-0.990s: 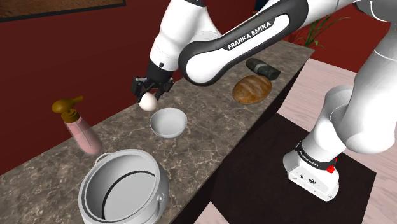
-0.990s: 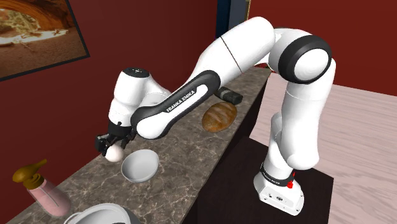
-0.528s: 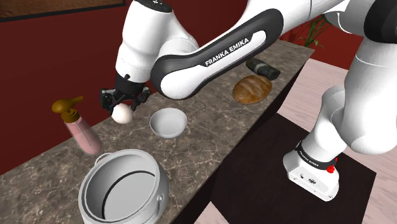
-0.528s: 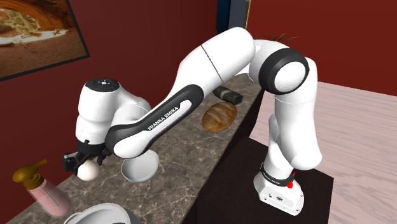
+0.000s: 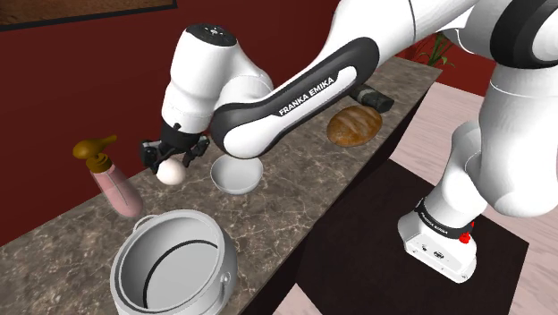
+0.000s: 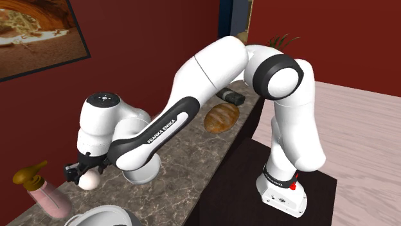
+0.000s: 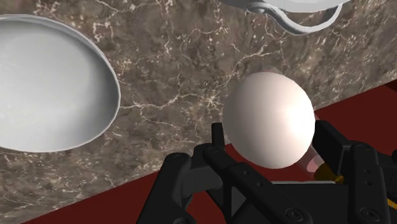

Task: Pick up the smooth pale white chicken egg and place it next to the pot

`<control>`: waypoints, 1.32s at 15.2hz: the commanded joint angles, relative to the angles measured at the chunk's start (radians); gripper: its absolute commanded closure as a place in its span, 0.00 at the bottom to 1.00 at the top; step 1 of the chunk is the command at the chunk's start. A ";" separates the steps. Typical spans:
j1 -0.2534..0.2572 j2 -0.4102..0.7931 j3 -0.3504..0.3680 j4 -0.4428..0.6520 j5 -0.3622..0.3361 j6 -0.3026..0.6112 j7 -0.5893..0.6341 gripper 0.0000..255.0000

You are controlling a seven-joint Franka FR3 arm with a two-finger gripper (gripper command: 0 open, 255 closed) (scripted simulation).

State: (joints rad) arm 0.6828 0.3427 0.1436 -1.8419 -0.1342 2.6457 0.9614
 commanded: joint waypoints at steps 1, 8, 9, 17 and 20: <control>0.003 0.012 -0.003 -0.011 -0.007 0.023 0.007 1.00; 0.013 0.063 -0.018 -0.036 -0.028 0.100 0.025 1.00; 0.015 0.071 -0.020 -0.039 -0.031 0.110 0.027 1.00; 0.030 0.139 -0.042 -0.052 -0.055 0.192 0.049 1.00; 0.037 0.167 -0.051 -0.054 -0.063 0.222 0.058 1.00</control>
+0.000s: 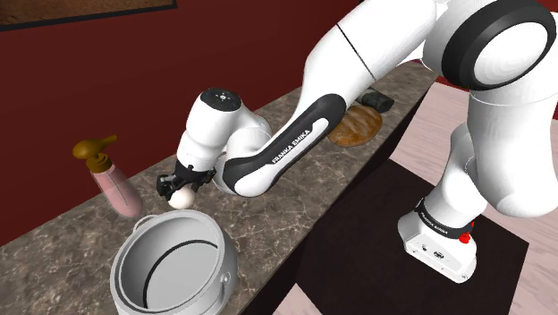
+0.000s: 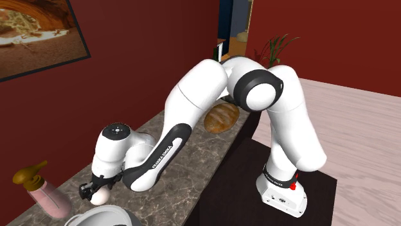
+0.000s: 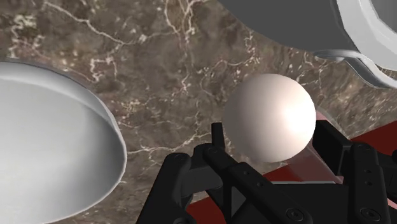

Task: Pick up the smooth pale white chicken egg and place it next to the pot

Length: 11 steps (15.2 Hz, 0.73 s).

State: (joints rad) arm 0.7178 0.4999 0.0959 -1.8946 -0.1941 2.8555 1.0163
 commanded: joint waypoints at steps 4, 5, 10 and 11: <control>0.012 0.049 -0.017 0.000 -0.013 0.050 0.013 1.00; 0.015 0.059 -0.020 0.001 -0.016 0.060 0.016 1.00; 0.028 0.111 -0.038 0.008 -0.026 0.105 0.028 1.00; 0.031 0.122 -0.041 0.010 -0.027 0.114 0.030 1.00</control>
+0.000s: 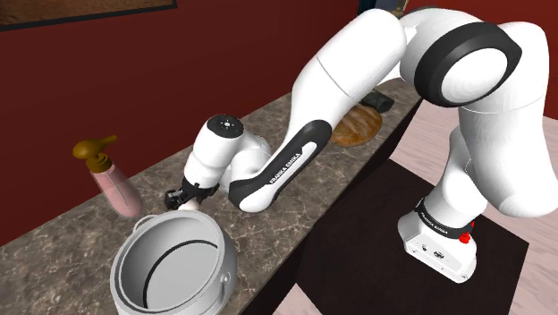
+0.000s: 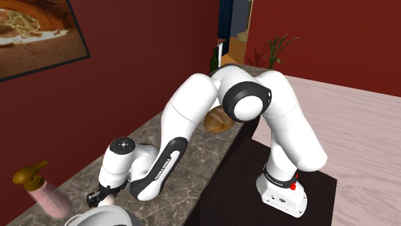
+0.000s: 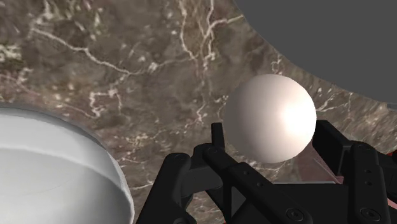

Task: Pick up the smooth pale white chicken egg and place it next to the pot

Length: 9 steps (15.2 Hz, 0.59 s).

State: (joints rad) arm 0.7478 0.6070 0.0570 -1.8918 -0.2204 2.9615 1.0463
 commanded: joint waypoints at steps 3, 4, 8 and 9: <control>0.008 0.046 -0.012 0.015 -0.006 0.033 0.006 1.00; 0.008 0.046 -0.012 0.015 -0.006 0.033 0.006 1.00; 0.008 0.046 -0.012 0.015 -0.006 0.032 0.006 1.00; 0.008 0.046 -0.012 0.015 -0.006 0.032 0.006 1.00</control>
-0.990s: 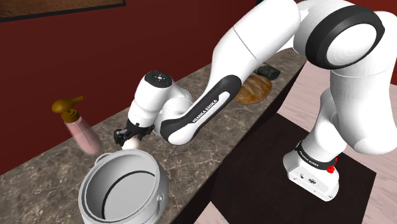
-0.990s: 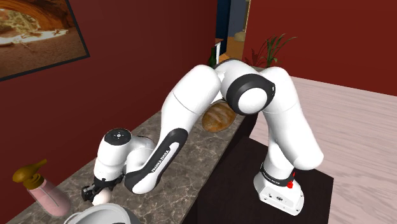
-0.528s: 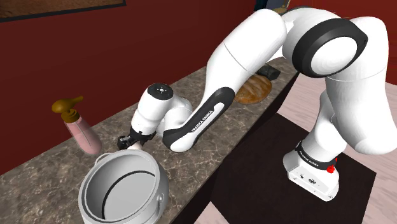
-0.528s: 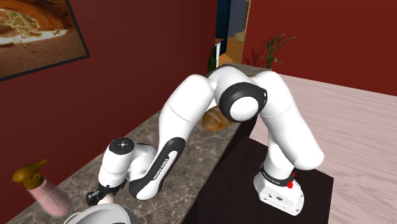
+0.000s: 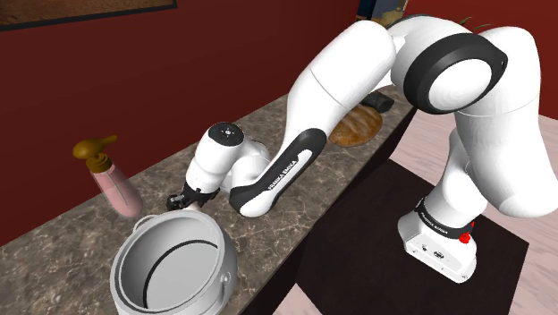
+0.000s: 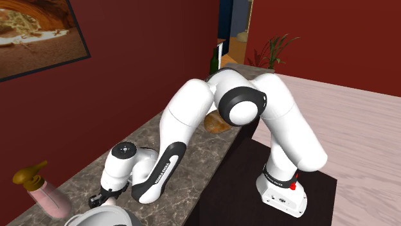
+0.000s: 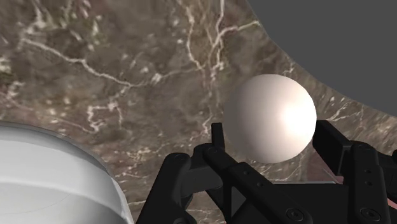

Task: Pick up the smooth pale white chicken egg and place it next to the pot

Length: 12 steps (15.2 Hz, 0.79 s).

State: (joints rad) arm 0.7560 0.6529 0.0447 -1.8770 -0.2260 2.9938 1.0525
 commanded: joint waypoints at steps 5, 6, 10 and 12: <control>0.000 0.000 0.000 0.000 0.000 0.000 0.000 0.00; 0.000 0.000 0.000 0.000 0.000 0.000 0.000 0.00; -0.013 -0.114 0.016 -0.089 0.005 -0.025 -0.005 0.00; -0.018 -0.143 0.021 -0.110 0.008 -0.034 -0.007 0.00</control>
State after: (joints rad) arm 0.7404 0.5220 0.0632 -1.9780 -0.2196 2.9644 1.0464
